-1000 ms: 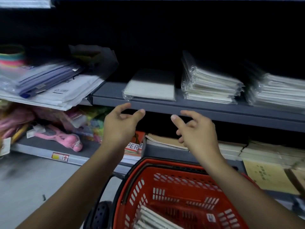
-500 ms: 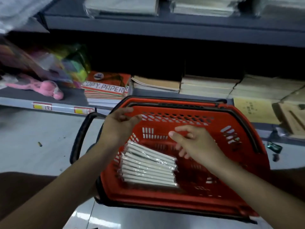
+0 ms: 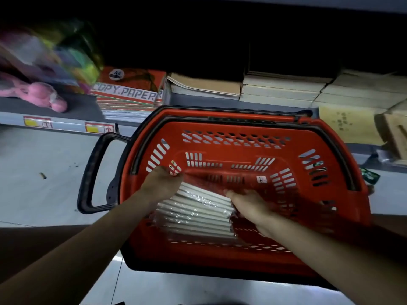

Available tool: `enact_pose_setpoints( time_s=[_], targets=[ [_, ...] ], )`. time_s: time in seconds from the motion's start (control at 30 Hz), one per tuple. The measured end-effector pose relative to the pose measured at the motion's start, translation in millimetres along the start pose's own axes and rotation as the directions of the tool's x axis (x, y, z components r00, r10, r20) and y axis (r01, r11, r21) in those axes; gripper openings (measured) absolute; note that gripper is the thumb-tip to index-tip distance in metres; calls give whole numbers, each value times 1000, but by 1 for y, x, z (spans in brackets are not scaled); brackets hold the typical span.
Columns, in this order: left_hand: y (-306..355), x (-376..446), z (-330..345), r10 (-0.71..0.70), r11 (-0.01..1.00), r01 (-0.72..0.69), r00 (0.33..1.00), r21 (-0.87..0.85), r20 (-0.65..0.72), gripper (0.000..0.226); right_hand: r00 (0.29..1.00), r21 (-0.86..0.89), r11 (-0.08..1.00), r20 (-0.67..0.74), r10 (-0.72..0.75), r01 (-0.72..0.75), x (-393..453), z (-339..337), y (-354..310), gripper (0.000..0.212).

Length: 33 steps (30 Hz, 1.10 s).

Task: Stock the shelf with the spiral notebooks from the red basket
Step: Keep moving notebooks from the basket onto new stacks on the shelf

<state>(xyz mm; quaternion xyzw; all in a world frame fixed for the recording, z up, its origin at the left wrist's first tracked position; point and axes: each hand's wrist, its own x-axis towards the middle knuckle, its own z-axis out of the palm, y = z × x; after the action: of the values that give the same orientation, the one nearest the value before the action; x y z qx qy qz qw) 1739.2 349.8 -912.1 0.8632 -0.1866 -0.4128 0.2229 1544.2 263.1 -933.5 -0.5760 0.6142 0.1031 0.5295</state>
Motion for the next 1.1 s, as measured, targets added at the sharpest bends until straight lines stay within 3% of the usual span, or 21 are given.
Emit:
enact_pose_setpoints(
  time_s=[0.17, 0.27, 0.43, 0.5, 0.57, 0.63, 0.7, 0.8, 0.87, 0.97, 1.1],
  targets=[
    [-2, -7, 2, 19, 999, -17, 999, 49, -35, 30, 987, 280, 947, 9, 159, -155, -17, 14, -3, 34],
    [5, -22, 3, 32, 996, -24, 996, 83, -89, 32, 984, 397, 905, -25, 176, -152, -30, 19, -3, 36],
    [7, -72, -7, 76, 983, -113, 969, -147, -236, 30, 970, 474, 879, -186, 157, -51, -73, 17, -6, 34],
    [6, -95, -19, -18, 866, -85, 979, -492, -201, 17, 975, 512, 859, -194, 111, 4, -95, 12, -5, 23],
    [7, -113, -36, -64, 638, 10, 997, -770, -40, 11, 986, 633, 773, -155, 60, 53, -114, 5, -6, 19],
    [7, -125, -52, 12, 500, 72, 996, -863, 90, 12, 997, 763, 643, -73, -16, 67, -132, -5, -14, 25],
    [2, -139, -67, 113, 411, 128, 975, -903, 189, 16, 992, 807, 584, -26, -123, 93, -153, -16, -23, 16],
    [-3, -164, -87, 255, 350, 120, 942, -929, 218, 53, 966, 818, 541, -60, -253, 193, -187, -29, -36, 13],
    [-5, -179, -102, 302, 376, 46, 938, -925, 170, 50, 921, 799, 539, -47, -386, 266, -208, -34, -43, 12],
    [-4, -199, -123, 443, 422, -133, 894, -897, 75, 48, 847, 805, 464, -85, -524, 369, -229, -40, -57, 36],
    [-6, -206, -143, 575, 358, -290, 818, -888, -35, 49, 736, 767, 346, -232, -637, 541, -239, -44, -85, 46]
  ],
)
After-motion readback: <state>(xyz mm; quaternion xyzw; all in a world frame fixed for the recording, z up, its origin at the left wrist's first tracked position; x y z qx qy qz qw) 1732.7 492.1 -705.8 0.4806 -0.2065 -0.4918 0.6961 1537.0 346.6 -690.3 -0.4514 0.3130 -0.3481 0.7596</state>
